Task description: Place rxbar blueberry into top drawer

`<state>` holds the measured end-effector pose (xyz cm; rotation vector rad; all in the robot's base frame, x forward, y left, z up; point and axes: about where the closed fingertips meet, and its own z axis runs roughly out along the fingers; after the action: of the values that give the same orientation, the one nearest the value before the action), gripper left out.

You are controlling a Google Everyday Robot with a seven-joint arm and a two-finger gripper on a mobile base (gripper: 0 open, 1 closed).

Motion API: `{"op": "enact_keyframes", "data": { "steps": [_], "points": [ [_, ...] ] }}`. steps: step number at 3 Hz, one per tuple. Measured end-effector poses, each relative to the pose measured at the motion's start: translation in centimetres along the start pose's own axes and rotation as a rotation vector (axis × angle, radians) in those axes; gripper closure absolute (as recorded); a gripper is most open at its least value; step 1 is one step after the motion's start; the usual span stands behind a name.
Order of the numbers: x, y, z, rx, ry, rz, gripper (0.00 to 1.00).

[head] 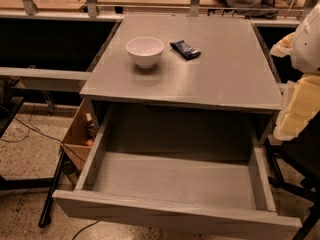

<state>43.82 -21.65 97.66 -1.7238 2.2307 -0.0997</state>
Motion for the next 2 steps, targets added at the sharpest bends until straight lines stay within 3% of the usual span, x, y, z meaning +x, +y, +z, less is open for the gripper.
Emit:
{"op": "enact_keyframes", "data": {
  "steps": [1,2],
  "points": [
    [0.0,0.0,0.0,0.000,0.000,0.000,0.00],
    [-0.5,-1.2,-0.9,0.035,-0.029,0.001,0.00]
  ]
}}
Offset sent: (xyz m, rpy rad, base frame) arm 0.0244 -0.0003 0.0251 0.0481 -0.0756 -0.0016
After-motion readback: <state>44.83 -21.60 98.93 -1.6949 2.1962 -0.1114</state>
